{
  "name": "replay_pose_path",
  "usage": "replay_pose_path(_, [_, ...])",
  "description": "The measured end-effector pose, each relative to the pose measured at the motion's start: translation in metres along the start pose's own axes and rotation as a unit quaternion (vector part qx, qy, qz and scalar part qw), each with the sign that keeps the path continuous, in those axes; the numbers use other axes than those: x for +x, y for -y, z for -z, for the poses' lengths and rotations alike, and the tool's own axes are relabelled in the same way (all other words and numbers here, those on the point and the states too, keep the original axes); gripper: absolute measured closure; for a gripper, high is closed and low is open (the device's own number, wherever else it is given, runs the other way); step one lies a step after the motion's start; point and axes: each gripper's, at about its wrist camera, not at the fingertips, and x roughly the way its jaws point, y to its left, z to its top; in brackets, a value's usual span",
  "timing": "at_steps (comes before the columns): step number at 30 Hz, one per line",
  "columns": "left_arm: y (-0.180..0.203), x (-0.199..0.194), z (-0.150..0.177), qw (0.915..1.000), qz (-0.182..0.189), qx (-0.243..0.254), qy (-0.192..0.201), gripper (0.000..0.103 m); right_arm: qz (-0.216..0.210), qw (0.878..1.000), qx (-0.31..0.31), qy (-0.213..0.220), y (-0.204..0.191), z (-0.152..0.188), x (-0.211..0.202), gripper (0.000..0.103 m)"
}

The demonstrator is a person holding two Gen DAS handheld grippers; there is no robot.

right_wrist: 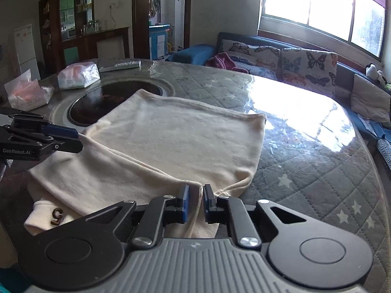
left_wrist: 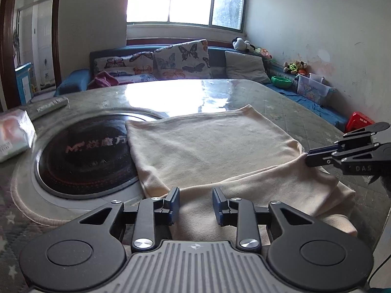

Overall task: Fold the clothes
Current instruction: 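Grasp the folded side with the left tool and fold it inward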

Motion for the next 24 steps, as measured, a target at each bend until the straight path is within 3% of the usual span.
replay_pose_path(8, [0.004, 0.005, 0.009, 0.9996, -0.006, 0.020, -0.021, 0.072, -0.021, 0.999, -0.028, -0.005, -0.015, 0.010, -0.013, 0.092])
replay_pose_path(14, [0.013, -0.028, 0.018, 0.9969, 0.002, 0.077, -0.015, 0.069, -0.020, 0.999, -0.031, -0.011, -0.017, 0.017, -0.019, 0.092])
replay_pose_path(19, [0.030, -0.049, 0.038, 0.9890, 0.009, 0.146, -0.023, 0.067, -0.026, 0.999, -0.033, -0.022, -0.019, 0.023, -0.016, 0.092])
replay_pose_path(21, [0.038, -0.053, 0.047, 0.9837, 0.007, 0.178, -0.023, 0.059, -0.025, 0.999, -0.034, -0.019, -0.019, 0.025, -0.017, 0.092])
replay_pose_path(24, [0.050, -0.053, 0.059, 0.9758, 0.006, 0.218, -0.022, 0.057, -0.026, 0.999, -0.029, -0.006, -0.018, 0.023, -0.025, 0.092])
